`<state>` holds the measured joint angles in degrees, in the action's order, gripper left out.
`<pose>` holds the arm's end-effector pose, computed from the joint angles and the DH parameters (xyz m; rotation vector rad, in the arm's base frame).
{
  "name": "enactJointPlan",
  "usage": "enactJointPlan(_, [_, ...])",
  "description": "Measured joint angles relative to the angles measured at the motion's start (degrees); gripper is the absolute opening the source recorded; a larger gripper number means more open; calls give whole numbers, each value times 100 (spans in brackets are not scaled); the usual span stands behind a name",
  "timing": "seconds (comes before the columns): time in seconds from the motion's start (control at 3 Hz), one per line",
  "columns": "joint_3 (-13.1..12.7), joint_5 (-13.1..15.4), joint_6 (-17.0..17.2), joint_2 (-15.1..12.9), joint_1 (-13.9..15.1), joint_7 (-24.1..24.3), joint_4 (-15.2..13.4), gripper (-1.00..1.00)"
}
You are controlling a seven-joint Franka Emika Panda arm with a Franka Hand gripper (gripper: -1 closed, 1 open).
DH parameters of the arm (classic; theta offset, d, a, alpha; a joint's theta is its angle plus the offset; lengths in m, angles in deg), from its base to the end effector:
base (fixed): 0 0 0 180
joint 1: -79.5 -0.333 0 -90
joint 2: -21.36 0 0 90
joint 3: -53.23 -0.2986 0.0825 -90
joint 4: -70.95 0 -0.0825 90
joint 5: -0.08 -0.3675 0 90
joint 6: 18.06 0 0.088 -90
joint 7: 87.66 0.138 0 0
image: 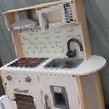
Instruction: Play with the kitchen
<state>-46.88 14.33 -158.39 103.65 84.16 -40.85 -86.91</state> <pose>0.1865 0.3219 0.2561 1.5104 0.6548 1.3054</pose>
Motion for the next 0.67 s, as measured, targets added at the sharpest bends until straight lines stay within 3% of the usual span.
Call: enactJointPlan(0.67, [25, 3, 194, 91, -267, -1184, 0, 100])
